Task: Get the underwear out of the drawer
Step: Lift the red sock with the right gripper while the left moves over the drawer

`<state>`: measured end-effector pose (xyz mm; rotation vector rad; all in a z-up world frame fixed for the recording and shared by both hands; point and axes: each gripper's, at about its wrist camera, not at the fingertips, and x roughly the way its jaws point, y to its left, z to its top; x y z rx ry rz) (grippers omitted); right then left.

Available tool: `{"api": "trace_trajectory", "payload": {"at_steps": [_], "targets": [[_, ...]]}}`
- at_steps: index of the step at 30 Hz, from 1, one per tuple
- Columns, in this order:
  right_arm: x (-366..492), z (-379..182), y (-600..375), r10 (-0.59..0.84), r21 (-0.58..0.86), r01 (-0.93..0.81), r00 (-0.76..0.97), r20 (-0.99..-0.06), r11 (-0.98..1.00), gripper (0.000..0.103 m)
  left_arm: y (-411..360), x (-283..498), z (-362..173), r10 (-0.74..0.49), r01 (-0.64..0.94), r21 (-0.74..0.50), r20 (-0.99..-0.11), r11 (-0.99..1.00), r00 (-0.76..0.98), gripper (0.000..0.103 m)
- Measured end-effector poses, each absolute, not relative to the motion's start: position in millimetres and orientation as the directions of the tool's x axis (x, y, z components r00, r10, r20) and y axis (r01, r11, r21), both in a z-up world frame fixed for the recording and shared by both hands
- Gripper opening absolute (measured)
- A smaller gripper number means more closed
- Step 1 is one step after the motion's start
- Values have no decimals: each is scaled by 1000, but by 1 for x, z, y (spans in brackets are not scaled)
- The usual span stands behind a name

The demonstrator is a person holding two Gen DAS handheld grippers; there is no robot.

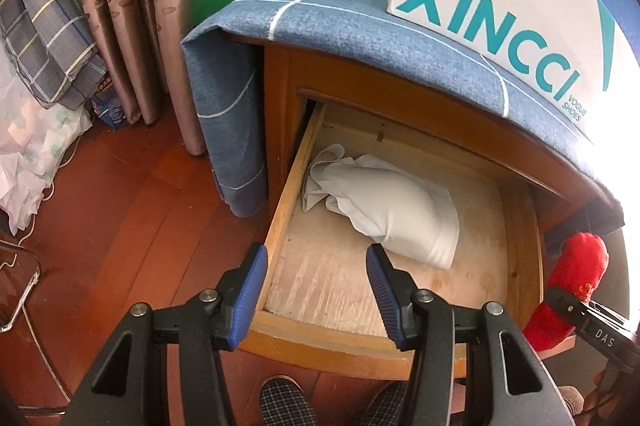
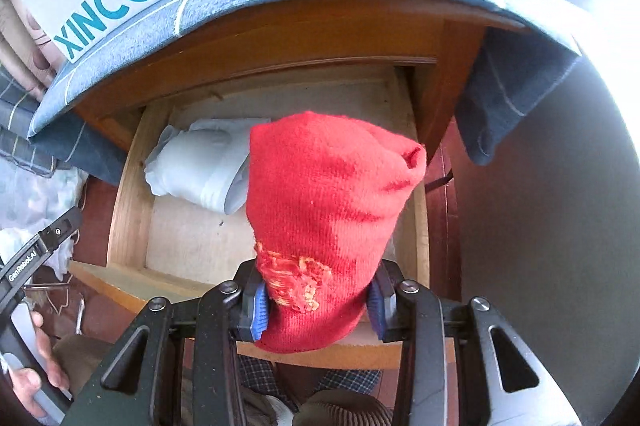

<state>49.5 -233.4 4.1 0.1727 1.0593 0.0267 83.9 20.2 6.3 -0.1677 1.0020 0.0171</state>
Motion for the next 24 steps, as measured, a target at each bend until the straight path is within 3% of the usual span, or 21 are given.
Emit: {"api": "trace_trajectory", "payload": {"at_steps": [9, 15, 22, 24], "targets": [[53, -2, -230, 102, 157, 77, 477, -873, 985, 36, 7, 91, 1, -125, 10, -136, -869, 991, 480, 52], [54, -4, -232, 115, 175, 84, 473, -873, 981, 36, -19, 93, 0, -122, 175, -49, -890, 983, 440, 52], [53, -5, -235, 127, 192, 93, 470, -873, 977, 36, -59, 91, -10, 36, 472, 324, -852, 820, 522, 53], [53, -5, -235, 127, 192, 93, 470, -873, 977, 36, -64, 94, -17, 50, 527, 375, -847, 762, 530, 53]]}}
